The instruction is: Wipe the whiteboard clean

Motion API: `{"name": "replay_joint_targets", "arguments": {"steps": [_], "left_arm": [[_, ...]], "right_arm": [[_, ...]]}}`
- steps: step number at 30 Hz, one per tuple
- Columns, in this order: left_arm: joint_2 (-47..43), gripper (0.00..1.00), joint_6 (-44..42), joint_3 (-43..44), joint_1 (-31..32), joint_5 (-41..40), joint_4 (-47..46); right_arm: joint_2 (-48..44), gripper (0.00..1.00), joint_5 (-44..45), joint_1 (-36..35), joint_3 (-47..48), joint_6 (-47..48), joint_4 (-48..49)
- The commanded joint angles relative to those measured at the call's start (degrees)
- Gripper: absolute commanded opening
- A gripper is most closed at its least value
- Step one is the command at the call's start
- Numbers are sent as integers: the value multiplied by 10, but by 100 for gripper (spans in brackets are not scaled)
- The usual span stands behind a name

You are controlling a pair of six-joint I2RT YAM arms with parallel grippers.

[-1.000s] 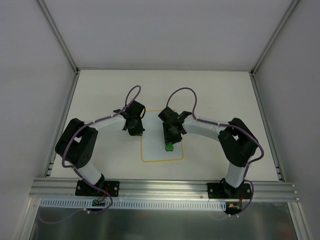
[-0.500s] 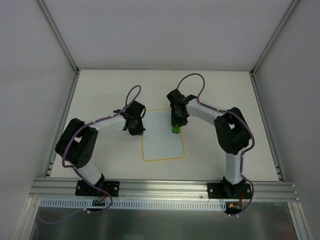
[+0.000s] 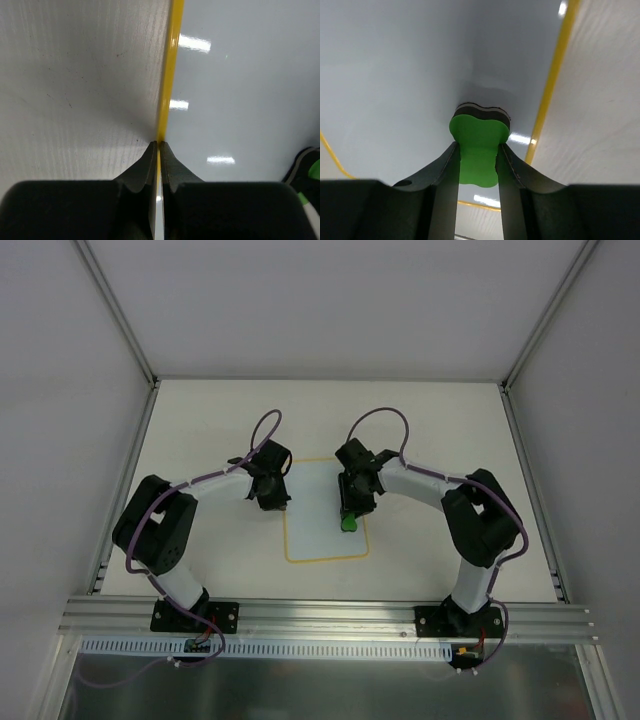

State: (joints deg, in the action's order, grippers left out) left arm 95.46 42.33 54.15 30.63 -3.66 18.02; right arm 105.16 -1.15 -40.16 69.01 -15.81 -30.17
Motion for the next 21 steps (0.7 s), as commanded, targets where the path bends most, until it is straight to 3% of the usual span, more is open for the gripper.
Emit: {"name": "replay_joint_targets", "arguments": {"steps": [1,10,16,21], "left_arm": [[19,0,17,10,-2,-14,13],[13,0,18,7,-2,-14,13],[3,0,16,-4,-3,-14,13],[-2,0,13,-9,-3,-9,13]], "right_arm": [[-1,0,-73,-38,-48,-8,-59],[48,0,-55,-127,1,-24,-56],[17,0,42,-90,-19,-49,-57],[-7,0,82,-13,-34,-56,-57]]}}
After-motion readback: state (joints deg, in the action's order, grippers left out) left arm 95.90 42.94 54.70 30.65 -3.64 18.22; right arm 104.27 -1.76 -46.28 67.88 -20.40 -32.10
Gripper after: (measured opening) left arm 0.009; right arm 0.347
